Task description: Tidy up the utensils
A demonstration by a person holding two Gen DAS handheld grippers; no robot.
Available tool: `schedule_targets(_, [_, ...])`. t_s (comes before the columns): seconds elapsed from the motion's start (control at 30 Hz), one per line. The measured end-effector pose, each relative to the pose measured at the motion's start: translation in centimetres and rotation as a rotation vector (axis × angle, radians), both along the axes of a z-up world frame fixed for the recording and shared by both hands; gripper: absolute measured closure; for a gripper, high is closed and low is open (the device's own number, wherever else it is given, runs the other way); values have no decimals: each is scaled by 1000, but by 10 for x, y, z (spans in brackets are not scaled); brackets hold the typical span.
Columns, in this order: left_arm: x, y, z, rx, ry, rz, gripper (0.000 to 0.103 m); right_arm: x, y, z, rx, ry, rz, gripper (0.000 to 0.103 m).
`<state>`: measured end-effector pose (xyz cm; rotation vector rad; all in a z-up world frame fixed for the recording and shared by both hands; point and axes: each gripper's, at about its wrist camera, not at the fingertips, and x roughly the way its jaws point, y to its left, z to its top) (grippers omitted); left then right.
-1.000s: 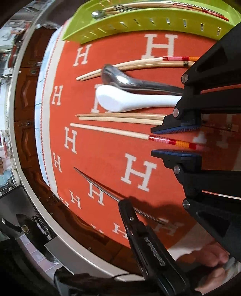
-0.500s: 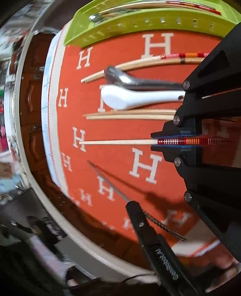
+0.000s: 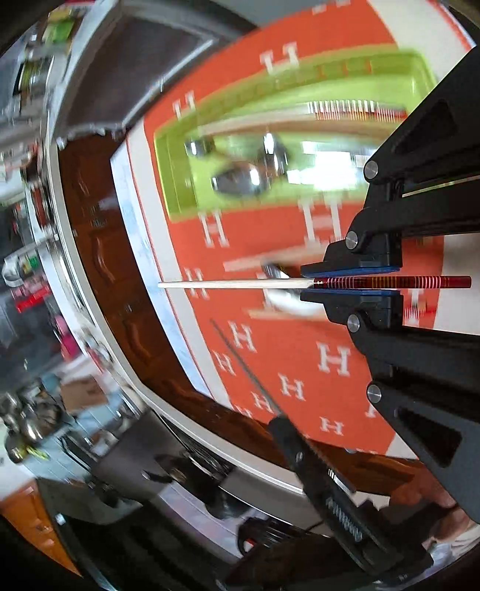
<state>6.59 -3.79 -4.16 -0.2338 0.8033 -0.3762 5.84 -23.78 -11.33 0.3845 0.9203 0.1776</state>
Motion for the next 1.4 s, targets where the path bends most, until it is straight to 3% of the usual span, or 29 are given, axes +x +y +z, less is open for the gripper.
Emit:
schedule_targets(0.27, [10, -100, 12, 27, -52, -92, 100, 4, -86, -23, -16, 105, -120, 98])
schedule_targets(0.5, [29, -153, -30, 102, 48, -116, 100, 18, -126, -47, -64, 159, -155, 97])
schedule_targets(0.6, [37, -164, -52, 117, 125, -132, 99, 19, -134, -49, -60, 168, -178, 91])
schedule_targets(0.67, [39, -166, -63, 102, 171, -156, 99, 14, -141, -46, -39, 150, -190, 82])
schedule_targets(0.77, [36, -168, -68, 93, 203, -189, 95, 6, -149, -41, -65, 128, -213, 82])
schedule_targets(1.0, [21, -146, -56, 102, 193, -217, 77, -15, -148, -32, -47, 111, -211, 82])
schedule_targets(1.07, [20, -135, -52, 98, 200, -204, 75, -23, -143, -29, -44, 106, -199, 82])
schedule_targets(1.2, [18, -104, -41, 109, 187, -152, 60, -27, -126, -22, -66, 92, -163, 82])
schedule_targets(1.4, [13, -58, -35, 171, 152, -55, 55, -20, -104, -25, -48, 96, -100, 82])
